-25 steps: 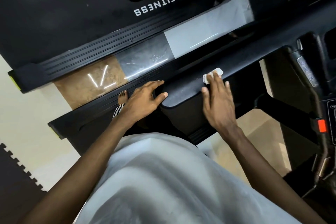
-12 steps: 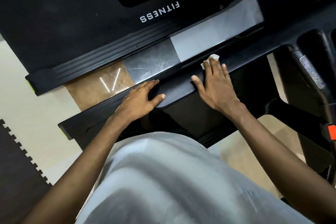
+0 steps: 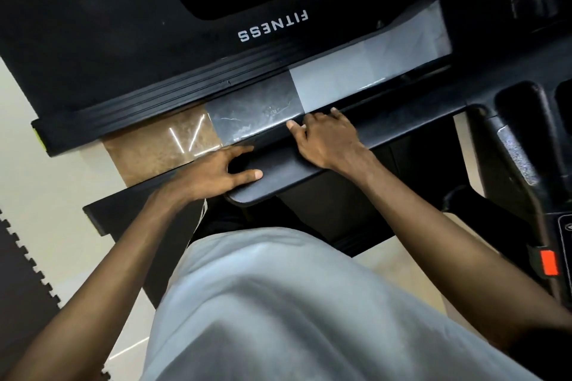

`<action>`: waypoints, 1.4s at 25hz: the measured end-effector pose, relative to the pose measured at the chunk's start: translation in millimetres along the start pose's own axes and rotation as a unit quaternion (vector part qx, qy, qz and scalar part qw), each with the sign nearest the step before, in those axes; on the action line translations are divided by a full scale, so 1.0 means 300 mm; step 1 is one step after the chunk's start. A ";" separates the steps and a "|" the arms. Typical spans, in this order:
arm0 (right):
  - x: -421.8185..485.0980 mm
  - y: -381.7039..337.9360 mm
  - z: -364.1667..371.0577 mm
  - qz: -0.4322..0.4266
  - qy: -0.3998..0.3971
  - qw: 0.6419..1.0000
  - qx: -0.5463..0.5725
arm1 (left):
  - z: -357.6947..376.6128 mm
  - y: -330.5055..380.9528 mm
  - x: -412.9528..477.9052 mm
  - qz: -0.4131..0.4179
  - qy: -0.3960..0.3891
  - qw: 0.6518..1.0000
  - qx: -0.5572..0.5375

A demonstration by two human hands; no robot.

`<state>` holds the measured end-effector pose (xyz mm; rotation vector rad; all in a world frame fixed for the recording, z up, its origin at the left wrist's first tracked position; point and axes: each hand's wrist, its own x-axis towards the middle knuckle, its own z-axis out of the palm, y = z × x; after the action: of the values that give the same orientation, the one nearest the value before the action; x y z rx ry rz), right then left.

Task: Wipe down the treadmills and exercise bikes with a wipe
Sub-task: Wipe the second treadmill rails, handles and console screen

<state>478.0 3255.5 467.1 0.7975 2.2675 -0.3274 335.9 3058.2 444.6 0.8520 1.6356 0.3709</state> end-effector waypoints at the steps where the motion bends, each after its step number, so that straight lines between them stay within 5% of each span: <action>1: 0.031 -0.032 -0.013 -0.010 -0.042 0.999 -0.004 | -0.011 0.001 0.011 0.002 -0.014 1.000 0.003; 4: 0.093 -0.120 -0.012 -0.054 -0.156 0.986 -0.005 | -0.041 -0.017 0.061 0.010 -0.061 0.998 0.017; 7: 0.140 -0.095 -0.019 0.004 -0.177 0.984 0.007 | -0.061 -0.046 0.121 0.018 -0.099 0.993 0.055; 11: 0.142 0.044 -0.052 0.131 -0.081 0.988 0.003 | -0.080 -0.048 0.170 0.027 -0.126 0.988 0.080; 17: -0.097 0.013 0.046 0.036 0.125 0.988 0.086 | -0.091 -0.010 0.180 0.044 -0.125 0.986 0.098; 21: -0.230 0.080 0.067 0.076 0.251 0.953 0.154 | -0.040 0.027 0.135 0.100 -0.041 0.993 0.037; 23: -0.255 0.078 0.063 0.130 0.270 0.937 0.179 | 0.000 0.049 0.105 0.113 0.013 0.993 0.029; 27: -0.280 0.057 0.071 0.076 0.287 0.937 0.183 | 0.074 0.070 0.085 0.112 0.060 0.991 0.046; 30: -0.259 0.162 0.046 0.115 0.324 0.913 0.219 | 0.116 0.096 0.082 0.099 0.072 0.988 0.099; 35: -0.219 0.127 0.090 0.018 0.257 0.952 0.163 | 0.170 0.164 0.098 0.110 0.122 0.980 0.112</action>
<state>553.4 3243.9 492.8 1.2073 2.7162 -0.5367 399.2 3101.7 442.9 1.2023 1.8385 0.4655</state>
